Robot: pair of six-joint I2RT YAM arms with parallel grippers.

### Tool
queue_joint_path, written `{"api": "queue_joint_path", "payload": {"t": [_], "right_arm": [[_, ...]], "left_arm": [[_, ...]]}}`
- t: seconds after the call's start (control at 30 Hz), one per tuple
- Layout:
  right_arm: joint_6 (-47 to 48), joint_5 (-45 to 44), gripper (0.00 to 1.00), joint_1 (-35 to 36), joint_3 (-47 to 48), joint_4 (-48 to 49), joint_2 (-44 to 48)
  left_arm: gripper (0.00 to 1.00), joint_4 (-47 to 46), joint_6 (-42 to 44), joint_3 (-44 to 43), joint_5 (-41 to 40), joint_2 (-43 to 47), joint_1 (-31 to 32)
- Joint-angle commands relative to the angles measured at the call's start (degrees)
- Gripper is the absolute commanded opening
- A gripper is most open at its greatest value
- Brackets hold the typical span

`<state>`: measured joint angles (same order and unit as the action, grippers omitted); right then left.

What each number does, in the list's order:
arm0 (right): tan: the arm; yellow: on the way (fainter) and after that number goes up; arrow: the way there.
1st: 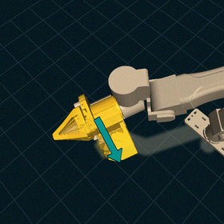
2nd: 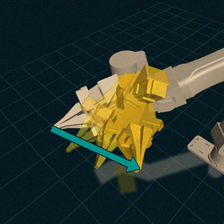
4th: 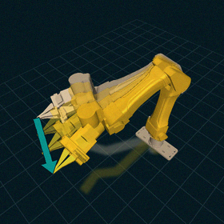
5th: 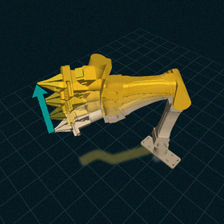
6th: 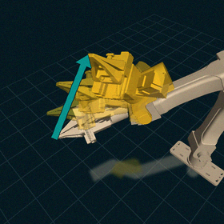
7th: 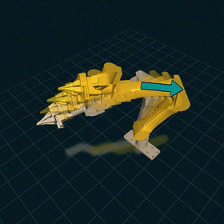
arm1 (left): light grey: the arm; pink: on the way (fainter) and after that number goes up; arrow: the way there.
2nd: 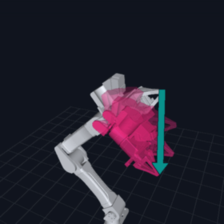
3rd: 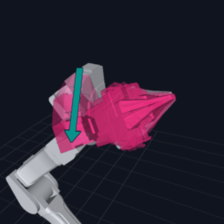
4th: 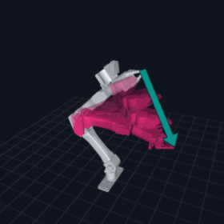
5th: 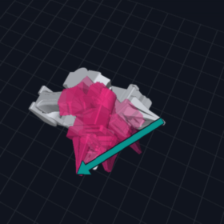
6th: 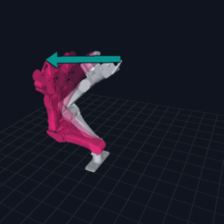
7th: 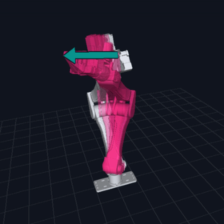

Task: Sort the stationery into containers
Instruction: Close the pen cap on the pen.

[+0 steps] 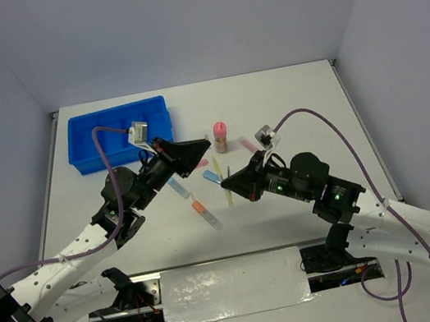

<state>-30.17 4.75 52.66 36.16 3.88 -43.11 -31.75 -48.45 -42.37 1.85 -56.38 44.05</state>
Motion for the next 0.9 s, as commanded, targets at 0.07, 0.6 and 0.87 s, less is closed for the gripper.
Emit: {"api": "queue_joint_path", "payload": {"t": [0.07,0.6,0.87], "right_arm": [[1.2,0.0,0.0,0.6,3.4,3.8,-0.5],[0.9,-1.9,0.0,0.6,4.3,3.7,-1.8],[0.7,-1.1,0.0,0.6,4.2,3.6,-1.6]], "left_arm": [[0.0,-3.9,-0.2,-0.1,0.6,1.2,-0.2],[0.01,-4.8,-0.1,1.1,0.9,0.3,-0.2],[0.02,-4.7,0.1,1.9,-0.7,0.7,-0.2]]}}
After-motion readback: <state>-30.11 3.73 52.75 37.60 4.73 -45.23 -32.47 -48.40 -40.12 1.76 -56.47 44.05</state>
